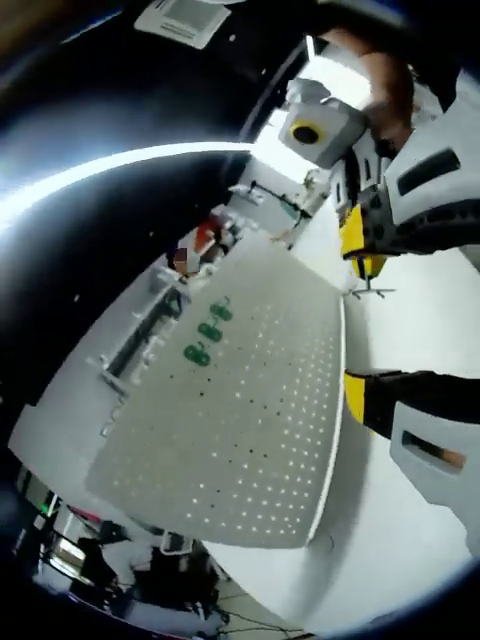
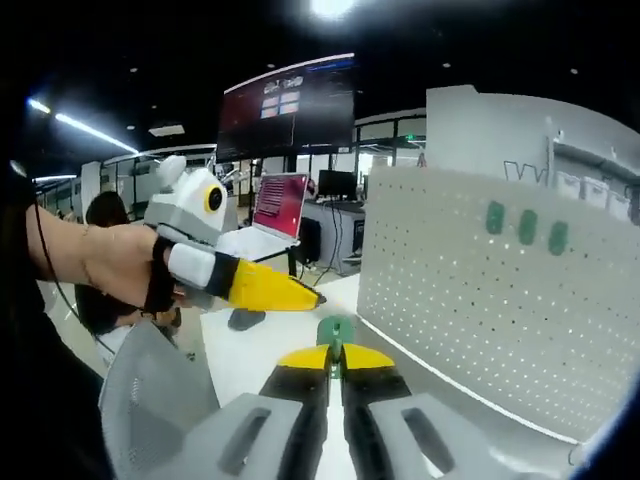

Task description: Insert the hook assembly into the mounting plate slot until the hook locks in place.

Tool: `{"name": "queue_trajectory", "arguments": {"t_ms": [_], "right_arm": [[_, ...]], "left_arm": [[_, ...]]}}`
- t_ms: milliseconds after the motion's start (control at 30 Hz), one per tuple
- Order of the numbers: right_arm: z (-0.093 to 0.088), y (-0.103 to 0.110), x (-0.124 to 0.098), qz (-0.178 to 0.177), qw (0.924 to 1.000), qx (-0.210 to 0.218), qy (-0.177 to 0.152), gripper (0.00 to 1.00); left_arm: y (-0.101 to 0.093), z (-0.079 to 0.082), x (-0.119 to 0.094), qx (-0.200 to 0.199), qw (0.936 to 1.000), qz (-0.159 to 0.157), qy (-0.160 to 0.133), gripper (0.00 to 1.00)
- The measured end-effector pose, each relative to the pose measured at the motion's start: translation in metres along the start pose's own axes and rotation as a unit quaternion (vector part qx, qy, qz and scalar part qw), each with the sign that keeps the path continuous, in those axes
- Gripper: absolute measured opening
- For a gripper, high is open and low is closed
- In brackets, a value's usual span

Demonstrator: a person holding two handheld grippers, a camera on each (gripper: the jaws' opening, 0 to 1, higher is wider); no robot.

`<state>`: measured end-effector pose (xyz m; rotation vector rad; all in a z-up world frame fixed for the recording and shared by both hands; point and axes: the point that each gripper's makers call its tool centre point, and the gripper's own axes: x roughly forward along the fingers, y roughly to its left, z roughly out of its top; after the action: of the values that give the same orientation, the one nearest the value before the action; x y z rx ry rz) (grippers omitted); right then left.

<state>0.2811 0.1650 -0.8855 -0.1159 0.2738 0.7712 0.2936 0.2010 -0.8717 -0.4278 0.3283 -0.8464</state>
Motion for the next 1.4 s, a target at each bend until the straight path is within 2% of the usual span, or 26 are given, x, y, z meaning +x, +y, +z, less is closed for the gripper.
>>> {"name": "queue_trajectory", "arguments": {"t_ms": [100, 167, 267, 367, 433, 600, 767, 867, 967, 1067, 1133, 1200, 1267, 1400], "right_arm": [[0.002, -0.005, -0.001, 0.005, 0.9989, 0.046, -0.012, 0.0], [0.002, -0.009, -0.001, 0.003, 0.9991, 0.04, -0.011, 0.0], [0.006, -0.012, -0.003, 0.006, 0.998, 0.058, -0.022, 0.0], [0.008, -0.012, -0.002, 0.002, 0.9982, 0.054, -0.027, 0.0], [0.008, -0.012, -0.002, -0.001, 0.9979, 0.057, -0.03, 0.0], [0.002, -0.013, 0.003, -0.015, 0.9977, 0.06, -0.029, 0.0], [0.008, -0.021, 0.005, -0.044, 0.9967, 0.042, -0.053, 0.0], [0.016, -0.034, 0.006, -0.079, 0.9938, 0.024, -0.075, 0.0], [0.02, -0.042, 0.007, -0.099, 0.9909, 0.021, -0.088, 0.0], [0.025, -0.052, 0.01, -0.122, 0.9873, 0.003, -0.101, 0.0], [0.022, -0.059, 0.018, -0.13, 0.9866, -0.053, -0.083, 0.0], [0.023, -0.07, 0.024, -0.145, 0.9839, -0.03, -0.1, 0.0], [0.023, -0.083, 0.027, -0.165, 0.9808, -0.037, -0.097, 0.0], [0.031, -0.103, 0.027, -0.19, 0.9745, -0.035, -0.113, 0.0]], "left_arm": [[-0.004, -0.004, -0.001, 0.02, 0.9998, -0.003, 0.01, 0.74], [-0.007, -0.014, -0.001, 0.034, 0.9988, -0.008, 0.035, 0.81], [-0.01, -0.021, 0.0, 0.053, 0.9973, -0.007, 0.051, 0.93], [-0.015, -0.026, 0.002, 0.072, 0.9953, -0.008, 0.064, 0.97], [-0.02, -0.026, 0.004, 0.077, 0.995, -0.011, 0.063, 0.99], [-0.021, -0.026, 0.006, 0.084, 0.9942, -0.008, 0.066, 1.0], [-0.02, -0.023, 0.006, 0.089, 0.9941, -0.002, 0.062, 1.0], [-0.018, -0.023, 0.005, 0.083, 0.9947, 0.001, 0.06, 1.0], [-0.015, -0.022, 0.003, 0.064, 0.9963, 0.005, 0.057, 1.0], [-0.014, -0.023, 0.001, 0.066, 0.9961, 0.009, 0.058, 1.0], [-0.012, -0.025, 0.0, 0.07, 0.9956, 0.011, 0.062, 1.0], [-0.011, -0.026, -0.001, 0.066, 0.9958, 0.011, 0.062, 1.0], [-0.012, -0.027, -0.001, 0.065, 0.9958, 0.01, 0.064, 1.0], [-0.012, -0.028, -0.002, 0.067, 0.9956, 0.01, 0.065, 1.0]]}}
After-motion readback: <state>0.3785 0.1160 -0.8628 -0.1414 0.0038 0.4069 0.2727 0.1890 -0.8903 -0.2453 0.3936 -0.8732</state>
